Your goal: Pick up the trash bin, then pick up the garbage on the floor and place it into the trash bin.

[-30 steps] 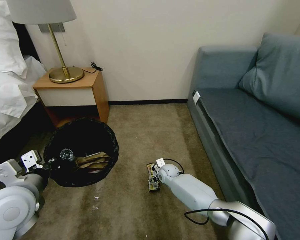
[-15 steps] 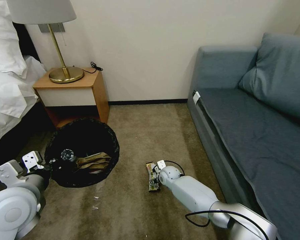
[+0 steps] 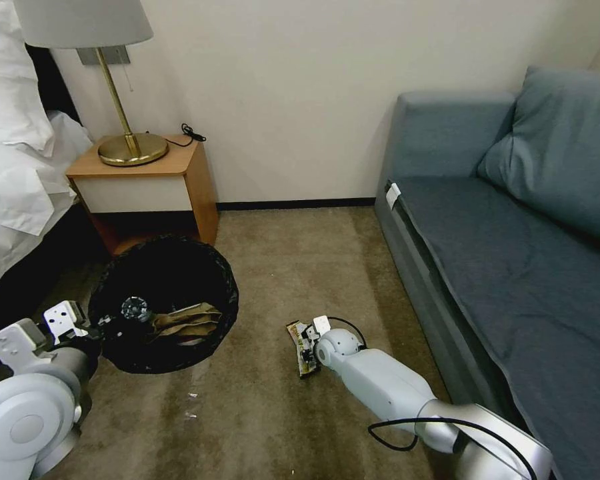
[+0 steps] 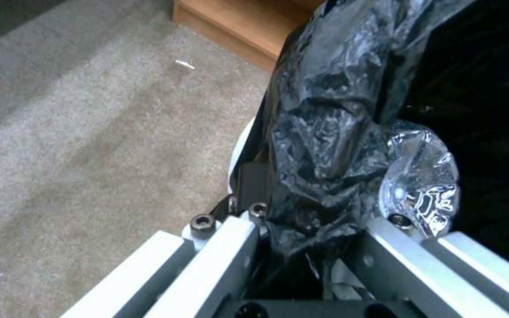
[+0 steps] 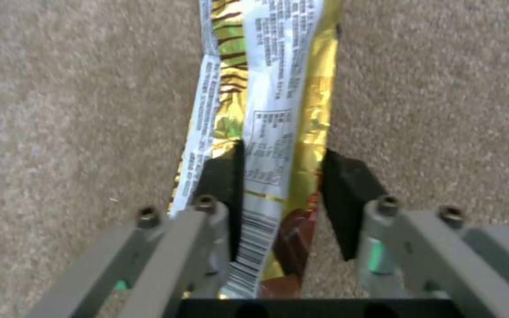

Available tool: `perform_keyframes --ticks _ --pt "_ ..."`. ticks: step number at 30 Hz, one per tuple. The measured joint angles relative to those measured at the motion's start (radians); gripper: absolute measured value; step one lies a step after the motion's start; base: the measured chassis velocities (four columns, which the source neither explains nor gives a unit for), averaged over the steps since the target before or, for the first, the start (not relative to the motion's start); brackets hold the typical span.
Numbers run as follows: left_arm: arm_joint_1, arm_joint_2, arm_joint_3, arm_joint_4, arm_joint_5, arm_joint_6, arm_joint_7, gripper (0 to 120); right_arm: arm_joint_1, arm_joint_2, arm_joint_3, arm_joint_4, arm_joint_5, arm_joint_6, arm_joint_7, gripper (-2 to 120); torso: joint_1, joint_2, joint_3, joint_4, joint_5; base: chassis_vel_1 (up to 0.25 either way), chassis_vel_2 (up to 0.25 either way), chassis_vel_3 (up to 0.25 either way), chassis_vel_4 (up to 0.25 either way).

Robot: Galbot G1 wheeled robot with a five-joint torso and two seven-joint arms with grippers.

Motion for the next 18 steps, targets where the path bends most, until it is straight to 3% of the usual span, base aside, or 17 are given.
perform_keyframes --ticks 6,18 --pt "0.006 0.006 -0.005 -0.009 0.0 -0.001 -0.001 1 -0.017 -0.012 0.009 0.001 -0.008 0.028 -0.018 0 0.0 0.0 0.0 -0.0001 0.0 0.0 0.0 0.0 0.0" --pt "0.017 0.001 -0.006 -0.02 0.007 -0.003 -0.001 1 -0.035 -0.04 0.067 0.048 -0.019 0.106 -0.071 0 0.0 0.0 0.0 -0.0001 0.0001 0.0 0.0 0.0 0.0"
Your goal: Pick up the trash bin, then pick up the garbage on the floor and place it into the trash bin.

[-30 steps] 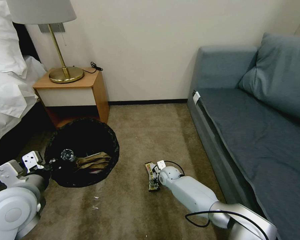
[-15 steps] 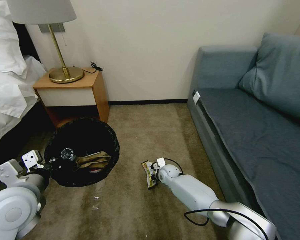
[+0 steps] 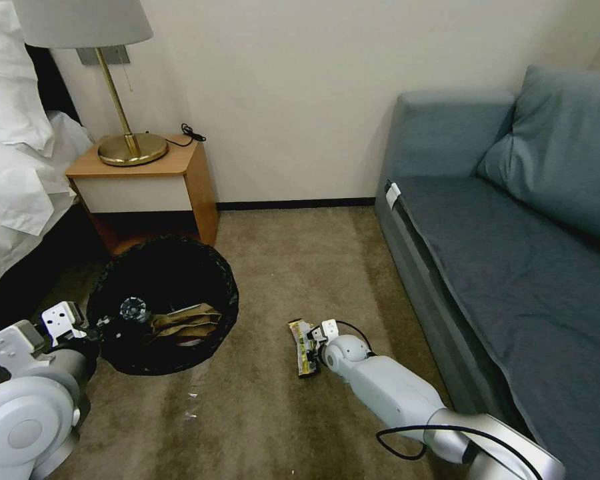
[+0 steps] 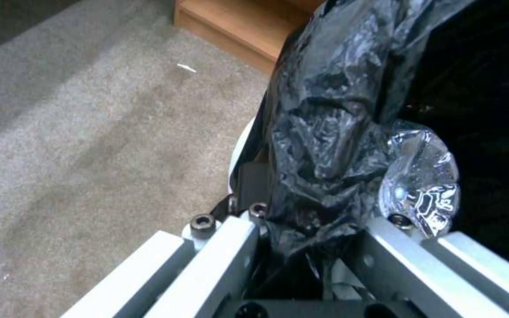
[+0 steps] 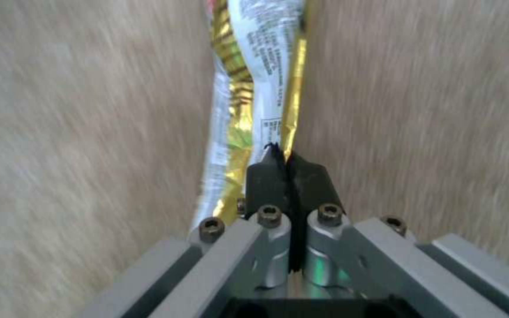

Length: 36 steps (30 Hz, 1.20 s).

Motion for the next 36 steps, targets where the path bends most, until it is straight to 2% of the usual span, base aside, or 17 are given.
perform_keyframes --ticks 6,14,22,25,28,29,32,35,36 --pt "0.004 0.0 -0.003 -0.006 0.0 -0.001 0.0 1 0.022 -0.026 0.066 0.055 0.044 0.079 -0.026 0 0.0 0.0 0.0 0.0001 0.0 0.0 0.0 0.0 0.0" --pt "0.007 -0.001 -0.003 -0.009 0.001 -0.001 0.0 1 0.042 -0.072 0.151 0.112 0.059 0.121 -0.049 0 0.0 0.0 0.0 0.0 0.0 0.0 0.0 0.0 0.0" --pt "0.008 -0.006 -0.001 -0.002 0.013 -0.002 0.001 1 0.015 -0.188 0.38 0.265 -0.011 0.228 -0.089 0 0.0 0.0 0.0 -0.0001 0.0 0.0 0.0 0.0 0.0" --pt "0.007 -0.006 0.0 -0.001 0.013 -0.003 0.001 1 0.013 -0.201 0.399 0.282 -0.011 0.245 -0.096 0 0.0 0.0 0.0 -0.0001 0.0002 0.0 0.0 0.0 0.0" --pt "-0.001 -0.006 0.002 0.012 0.013 -0.003 0.003 1 0.015 -0.268 0.469 0.397 0.026 0.361 -0.182 0 0.0 0.0 0.0 -0.0005 0.0003 0.0 0.0 0.0 0.0" --pt "-0.001 -0.006 0.002 0.012 0.013 -0.003 0.003 1 0.015 -0.268 0.469 0.397 0.026 0.361 -0.182 0 0.0 0.0 0.0 -0.0005 0.0003 0.0 0.0 0.0 0.0" --pt "-0.006 -0.005 0.003 0.022 0.011 -0.003 0.004 1 0.023 -0.316 0.476 0.546 0.119 0.444 -0.276 0 0.0 0.0 0.0 -0.0002 -0.0002 0.0 0.0 0.0 0.0" --pt "-0.009 -0.005 0.004 0.024 0.008 -0.003 0.004 1 0.027 -0.325 0.462 0.601 0.145 0.476 -0.314 0 0.0 0.0 0.0 -0.0001 0.0 0.0 0.0 0.0 0.0" --pt "-0.016 -0.004 0.008 0.03 0.005 -0.004 0.004 1 0.034 -0.334 0.431 0.676 0.177 0.515 -0.359 0 0.0 0.0 0.0 0.0001 -0.0001 0.0 0.0 0.0 0.0"
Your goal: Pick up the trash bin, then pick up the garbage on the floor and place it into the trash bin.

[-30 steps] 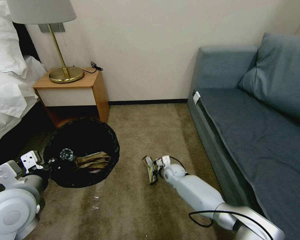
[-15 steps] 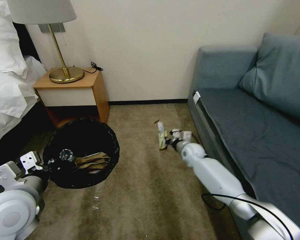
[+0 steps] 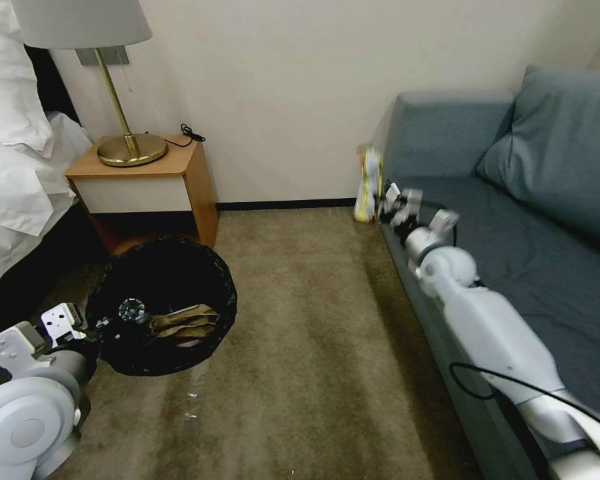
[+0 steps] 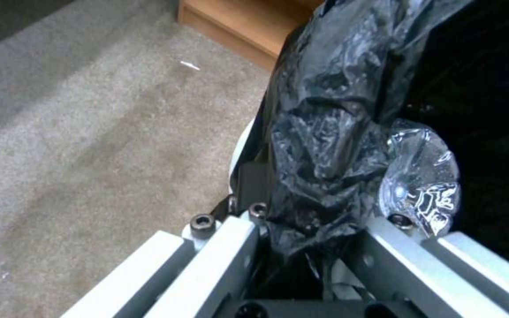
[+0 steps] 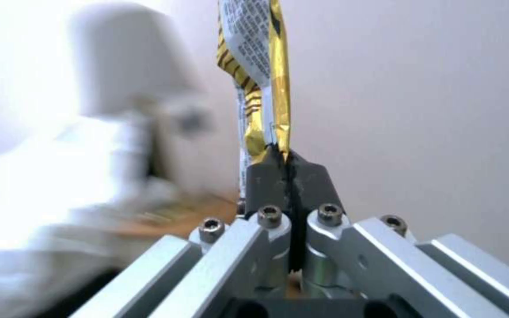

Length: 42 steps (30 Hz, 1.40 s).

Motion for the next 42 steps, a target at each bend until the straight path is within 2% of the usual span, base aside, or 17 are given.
perform_keyframes --ticks 1,2,4,5,7,10,14,17,21,34,42 --pt "-0.008 -0.001 0.005 0.006 -0.001 0.0 0.0 1 0.009 -0.003 -0.044 0.069 0.025 0.034 -0.044 0 0.0 0.0 0.0 0.0002 -0.0001 0.0 0.0 0.0 0.0" --pt "-0.008 -0.001 0.005 0.006 -0.001 0.0 0.0 1 0.009 -0.003 -0.044 0.069 0.025 0.034 -0.044 0 0.0 0.0 0.0 0.0002 -0.0001 0.0 0.0 0.0 0.0" --pt "-0.018 -0.004 0.018 0.014 -0.002 -0.001 -0.001 1 0.021 -0.006 -0.121 0.153 0.046 0.06 -0.117 0 0.0 0.0 0.0 0.0003 -0.0001 0.0 0.0 0.0 0.0" --pt "-0.018 -0.004 0.018 0.014 -0.002 -0.001 -0.001 1 0.021 -0.006 -0.121 0.153 0.046 0.06 -0.117 0 0.0 0.0 0.0 0.0003 -0.0001 0.0 0.0 0.0 0.0" --pt "-0.03 -0.008 0.032 0.024 -0.001 -0.001 -0.004 1 0.035 -0.009 -0.198 0.219 0.04 0.065 -0.198 0 0.0 0.0 0.0 0.0001 -0.0002 0.0 0.0 0.0 0.0" --pt "-0.039 -0.011 0.039 0.031 -0.003 -0.002 -0.007 1 0.055 -0.008 -0.273 0.259 0.027 0.065 -0.236 0 0.0 0.0 0.0 -0.0003 -0.0002 0.0 0.0 0.0 0.0" --pt "-0.041 -0.014 0.041 0.032 -0.005 -0.002 -0.009 1 0.074 0.007 -0.327 0.261 0.001 0.065 -0.247 0 0.0 0.0 0.0 -0.0003 -0.0002 0.0 0.0 0.0 0.0" --pt "-0.042 -0.017 0.046 0.032 -0.008 -0.002 -0.01 1 0.108 0.062 -0.409 0.206 -0.049 0.075 -0.248 0 0.0 0.0 0.0 0.0002 0.0 0.0 0.0 0.0 0.0" --pt "-0.045 -0.018 0.051 0.032 -0.007 -0.002 -0.01 1 0.113 0.089 -0.442 0.18 -0.078 0.08 -0.248 0 0.0 0.0 0.0 0.0001 -0.0001 0.0 0.0 0.0 0.0" --pt "-0.048 -0.017 0.055 0.023 -0.014 -0.002 -0.013 1 0.086 0.088 -0.528 0.153 -0.157 0.09 -0.254 0 0.0 0.0 0.0 -0.0003 0.0 0.0 0.0 0.0 0.0" --pt "-0.032 -0.017 0.043 -0.006 -0.023 -0.002 -0.016 1 0.088 0.113 -0.577 0.089 -0.219 0.121 -0.262 0 0.0 0.0 0.0 0.0 0.0001 0.0 0.0 0.0 0.0"
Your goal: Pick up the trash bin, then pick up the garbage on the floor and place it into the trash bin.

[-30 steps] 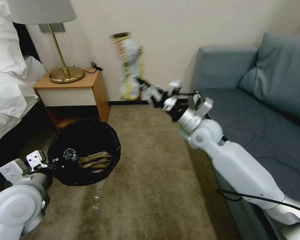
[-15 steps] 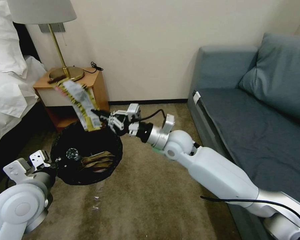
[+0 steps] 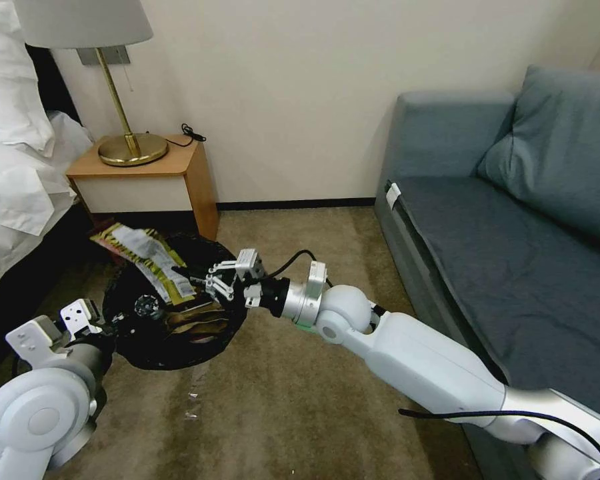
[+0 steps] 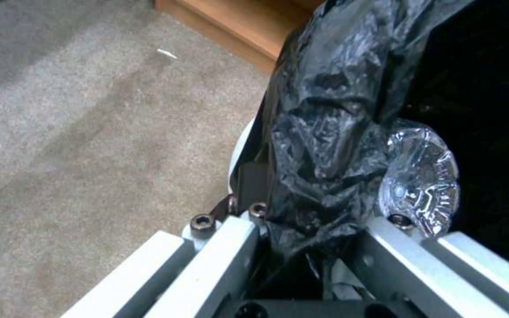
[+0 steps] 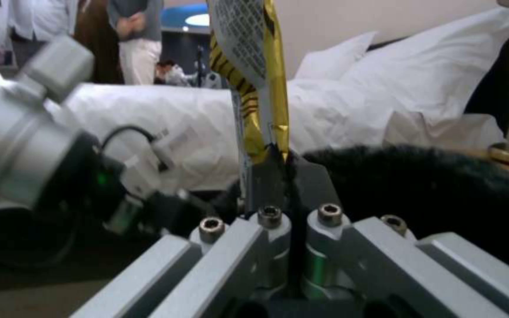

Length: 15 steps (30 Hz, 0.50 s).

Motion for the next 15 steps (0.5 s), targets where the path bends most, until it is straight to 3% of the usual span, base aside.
perform_keyframes --ticks 7,10,15 --pt "0.01 0.001 -0.007 -0.013 -0.002 0.0 0.0 1 -0.002 -0.004 -0.009 -0.026 -0.052 0.038 0.01 4 0.0 0.0 0.0 -0.0003 0.0 0.0 0.0 0.0 0.0" --pt "0.012 0.0 -0.008 -0.017 -0.003 0.0 -0.001 1 -0.002 0.0 -0.012 -0.03 -0.069 0.049 0.027 20 0.0 0.0 0.0 -0.0003 0.0 0.0 0.0 0.0 0.0" --pt "0.015 0.001 -0.01 -0.02 -0.006 0.0 -0.003 1 0.004 0.001 -0.012 -0.028 -0.07 0.05 0.041 36 0.0 0.0 0.0 -0.0001 0.0 0.0 0.0 0.0 0.0"
